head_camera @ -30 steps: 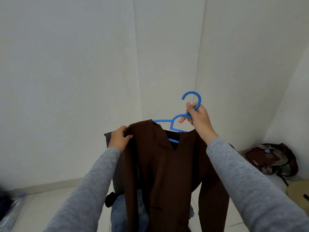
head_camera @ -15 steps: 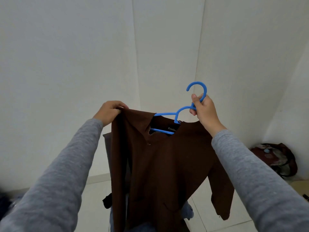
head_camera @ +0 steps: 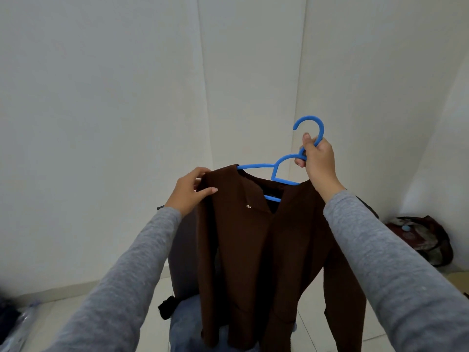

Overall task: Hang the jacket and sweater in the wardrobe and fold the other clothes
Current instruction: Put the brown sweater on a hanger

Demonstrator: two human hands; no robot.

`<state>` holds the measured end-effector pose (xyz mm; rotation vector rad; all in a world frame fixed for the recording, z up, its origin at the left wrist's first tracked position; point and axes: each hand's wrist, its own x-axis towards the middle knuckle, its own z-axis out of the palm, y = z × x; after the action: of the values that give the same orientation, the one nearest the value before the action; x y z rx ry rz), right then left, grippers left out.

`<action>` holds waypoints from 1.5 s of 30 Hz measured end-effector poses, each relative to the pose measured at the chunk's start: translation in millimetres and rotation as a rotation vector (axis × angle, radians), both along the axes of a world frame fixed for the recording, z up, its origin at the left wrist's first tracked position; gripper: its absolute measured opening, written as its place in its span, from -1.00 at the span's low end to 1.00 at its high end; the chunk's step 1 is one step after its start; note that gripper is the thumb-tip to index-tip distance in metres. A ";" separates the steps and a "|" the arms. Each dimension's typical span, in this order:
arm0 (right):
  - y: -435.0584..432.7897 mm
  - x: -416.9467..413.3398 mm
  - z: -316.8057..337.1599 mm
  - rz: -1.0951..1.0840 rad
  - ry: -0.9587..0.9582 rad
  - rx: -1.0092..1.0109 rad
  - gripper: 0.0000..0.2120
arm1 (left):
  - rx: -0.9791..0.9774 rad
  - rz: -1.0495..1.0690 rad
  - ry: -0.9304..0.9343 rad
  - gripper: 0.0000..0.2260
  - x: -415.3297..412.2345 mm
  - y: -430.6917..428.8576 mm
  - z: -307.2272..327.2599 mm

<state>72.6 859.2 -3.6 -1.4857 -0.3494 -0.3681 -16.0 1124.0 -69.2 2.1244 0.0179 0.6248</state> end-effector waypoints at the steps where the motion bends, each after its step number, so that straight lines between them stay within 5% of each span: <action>1: -0.2 -1.2 -0.4 -0.012 0.005 0.003 -0.74 | 0.043 0.015 0.043 -0.70 1.1 -0.4 -2.0; 6: -2.2 -6.8 -4.9 -0.045 0.011 0.013 -0.74 | 0.245 0.132 0.240 -0.91 8.4 8.9 -4.1; 11: -3.2 -9.3 -10.3 -0.060 0.021 0.019 -0.73 | 0.092 0.271 0.085 -0.62 6.1 9.1 28.5; 17: 2.2 -10.2 -13.9 -0.055 0.056 -0.005 -0.73 | 0.230 -0.140 0.211 -0.83 -0.7 -30.0 30.3; 29: -6.1 -12.1 -6.0 -0.039 0.052 -0.026 -0.73 | 0.158 -0.175 0.129 -0.80 -3.0 -37.1 30.0; 34: 11.7 -15.6 -18.3 0.018 0.007 -0.282 -0.72 | 0.136 -0.262 -0.006 -0.79 -1.8 -66.1 57.6; 38: 19.6 -17.5 -11.8 -0.009 -0.001 -0.241 -0.71 | 0.179 -0.456 0.148 -0.77 -4.5 -84.9 76.0; 41: 11.6 -13.9 -3.8 -0.026 0.020 -0.155 -0.70 | 0.311 -0.308 0.244 -0.57 -0.2 -70.1 64.0; 45: 6.4 -11.5 -1.6 -0.026 0.026 -0.126 -0.70 | 0.441 -0.081 0.136 -0.61 1.9 -58.4 26.8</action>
<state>61.0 865.6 -5.2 -1.6186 -0.3380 -0.3518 -14.1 1065.6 -42.5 2.5759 -0.1421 0.4642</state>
